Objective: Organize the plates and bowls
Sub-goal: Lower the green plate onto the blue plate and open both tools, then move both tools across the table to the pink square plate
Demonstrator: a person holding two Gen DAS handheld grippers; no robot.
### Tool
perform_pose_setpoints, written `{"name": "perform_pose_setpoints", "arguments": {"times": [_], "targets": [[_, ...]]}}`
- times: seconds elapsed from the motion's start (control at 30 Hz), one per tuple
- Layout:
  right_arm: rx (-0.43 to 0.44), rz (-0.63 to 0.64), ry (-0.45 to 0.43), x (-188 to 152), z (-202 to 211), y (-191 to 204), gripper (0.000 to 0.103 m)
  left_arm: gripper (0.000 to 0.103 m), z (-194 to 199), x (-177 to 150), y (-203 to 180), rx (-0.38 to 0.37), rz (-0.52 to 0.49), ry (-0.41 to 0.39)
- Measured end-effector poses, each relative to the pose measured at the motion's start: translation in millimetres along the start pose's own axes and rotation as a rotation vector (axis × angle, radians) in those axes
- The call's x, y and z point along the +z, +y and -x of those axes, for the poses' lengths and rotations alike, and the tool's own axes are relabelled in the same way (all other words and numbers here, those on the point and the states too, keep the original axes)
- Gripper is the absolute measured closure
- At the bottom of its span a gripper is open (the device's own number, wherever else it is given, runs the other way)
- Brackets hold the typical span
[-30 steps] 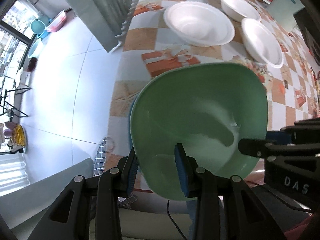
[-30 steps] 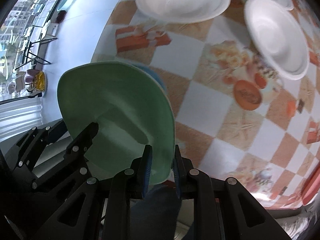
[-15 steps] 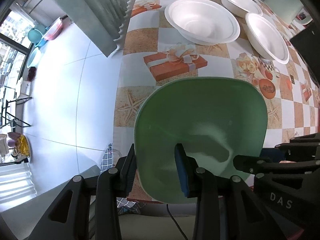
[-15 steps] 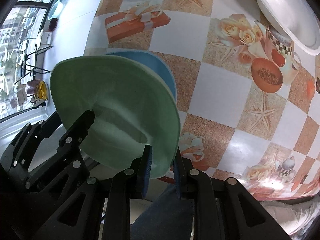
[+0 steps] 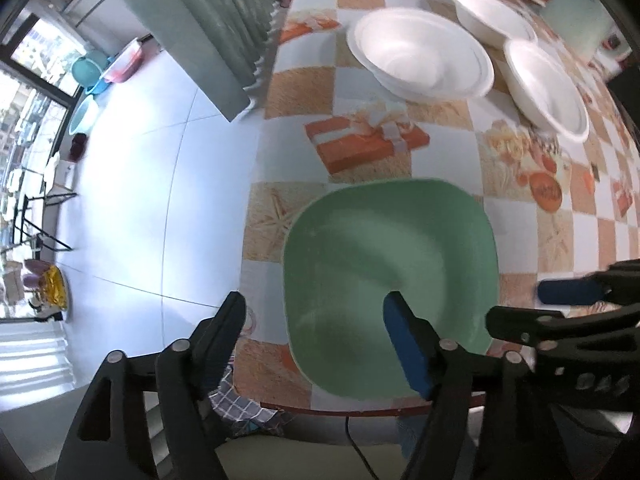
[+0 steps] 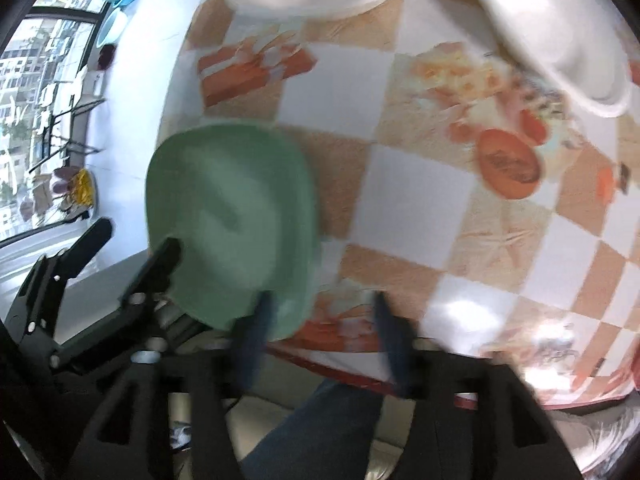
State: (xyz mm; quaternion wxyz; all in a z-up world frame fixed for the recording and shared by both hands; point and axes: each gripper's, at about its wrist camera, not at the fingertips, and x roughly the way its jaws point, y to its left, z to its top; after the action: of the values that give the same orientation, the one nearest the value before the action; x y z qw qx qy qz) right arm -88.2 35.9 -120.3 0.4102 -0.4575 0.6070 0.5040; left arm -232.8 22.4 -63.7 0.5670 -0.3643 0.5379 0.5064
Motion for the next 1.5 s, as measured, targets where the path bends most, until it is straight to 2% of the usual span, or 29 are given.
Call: {"name": "perform_pose_setpoints", "arguments": {"times": [0.03,0.1,0.27,0.43,0.63,0.83,0.97,1.17,1.3,1.5], "targets": [[0.014,-0.010,-0.014,-1.2,5.3,-8.0,0.010,0.015,-0.5,0.6,2.5,-0.009,0.016,0.010],[0.014,-0.027,-0.038,-4.6,14.4,-21.2,0.001,0.015,-0.4,2.2,7.0,-0.053,0.050,0.038],[-0.018,-0.075,-0.081,-17.5,33.1,-52.4,0.001,0.014,5.6,7.3,-5.6,-0.087,0.036,0.055],[-0.002,-0.175,-0.104,-30.3,43.6,-81.0,0.001,0.014,13.9,16.7,-46.1,-0.154,-0.091,0.060],[0.014,-0.334,-0.167,-53.1,71.0,-131.7,0.001,0.014,25.6,30.6,-107.6,-0.191,-0.273,0.047],[0.020,-0.495,-0.219,-91.5,93.1,-202.0,0.001,0.014,36.0,30.7,-175.1,-0.202,-0.420,0.041],[0.017,-0.589,-0.233,-126.4,100.4,-252.1,0.001,0.014,33.6,30.6,-217.5,-0.201,-0.486,0.063],[-0.003,-0.742,-0.249,-180.1,114.1,-352.4,0.001,0.014,36.9,25.3,-303.7,-0.194,-0.586,0.085],[-0.048,-0.786,-0.272,-202.9,125.5,-409.1,0.001,0.014,38.3,23.2,-356.3,-0.207,-0.629,0.106],[-0.080,-0.812,-0.250,-217.9,136.6,-472.9,0.001,0.014,41.6,19.4,-438.1,-0.222,-0.687,0.127]]}}
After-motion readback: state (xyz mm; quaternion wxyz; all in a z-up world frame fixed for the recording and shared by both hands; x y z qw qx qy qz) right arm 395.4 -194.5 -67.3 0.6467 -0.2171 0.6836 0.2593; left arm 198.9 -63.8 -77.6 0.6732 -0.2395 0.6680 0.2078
